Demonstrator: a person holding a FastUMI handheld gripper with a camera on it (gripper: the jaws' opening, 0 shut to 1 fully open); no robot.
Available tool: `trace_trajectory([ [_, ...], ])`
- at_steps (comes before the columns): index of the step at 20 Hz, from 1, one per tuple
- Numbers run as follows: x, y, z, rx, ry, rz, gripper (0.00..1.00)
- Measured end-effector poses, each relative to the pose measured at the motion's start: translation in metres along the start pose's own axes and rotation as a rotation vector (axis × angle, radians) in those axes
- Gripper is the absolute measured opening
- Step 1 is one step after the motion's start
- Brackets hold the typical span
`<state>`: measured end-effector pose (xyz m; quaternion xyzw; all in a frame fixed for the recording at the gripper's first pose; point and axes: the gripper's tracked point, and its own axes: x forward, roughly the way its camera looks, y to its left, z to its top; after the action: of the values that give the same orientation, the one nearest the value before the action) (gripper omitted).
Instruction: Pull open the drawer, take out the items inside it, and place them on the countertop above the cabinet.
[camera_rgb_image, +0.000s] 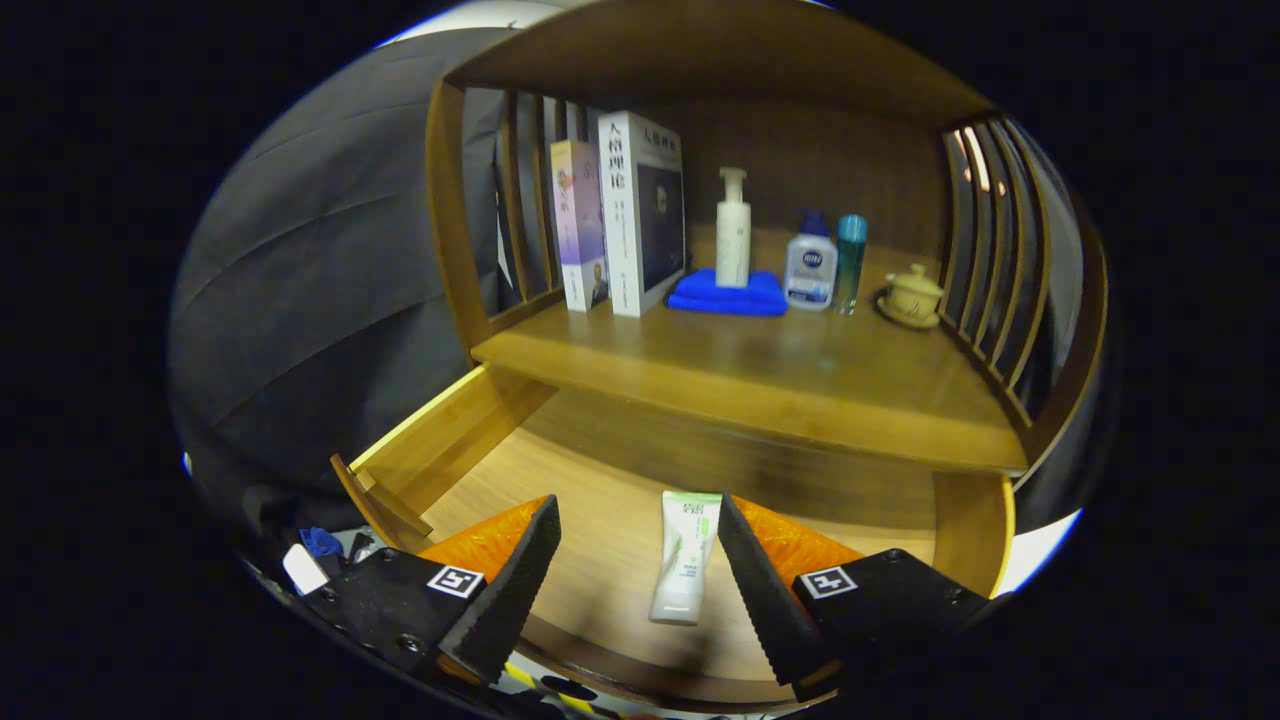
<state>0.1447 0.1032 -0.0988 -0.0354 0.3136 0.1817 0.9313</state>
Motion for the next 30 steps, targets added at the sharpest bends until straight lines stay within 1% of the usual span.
trace_trajectory([
  [3, 0.024, -0.007, -0.007, 0.046, 0.082, -0.005, 0.98],
  [6, 0.041, -0.02, -0.025, 0.063, 0.178, -0.035, 0.97],
  [8, 0.046, -0.012, -0.032, 0.12, 0.228, 0.004, 0.97],
  [11, 0.052, -0.012, -0.044, 0.15, 0.307, 0.011, 0.97],
  [16, 0.056, -0.02, -0.066, 0.161, 0.44, -0.025, 0.98],
  [18, 0.057, -0.027, -0.075, 0.138, 0.478, -0.05, 0.96],
  [20, 0.061, -0.031, -0.082, 0.129, 0.497, -0.071, 0.85],
  [22, 0.065, -0.041, -0.083, 0.109, 0.491, -0.111, 0.66],
  [24, 0.067, -0.041, -0.083, 0.101, 0.477, -0.112, 0.47],
  [26, 0.067, -0.047, -0.077, 0.093, 0.455, -0.119, 0.34],
  [27, 0.069, -0.046, -0.079, 0.104, 0.451, -0.092, 0.23],
  [28, 0.066, -0.04, -0.079, 0.116, 0.456, -0.063, 0.23],
  [30, 0.067, -0.037, -0.076, 0.118, 0.443, -0.044, 0.23],
])
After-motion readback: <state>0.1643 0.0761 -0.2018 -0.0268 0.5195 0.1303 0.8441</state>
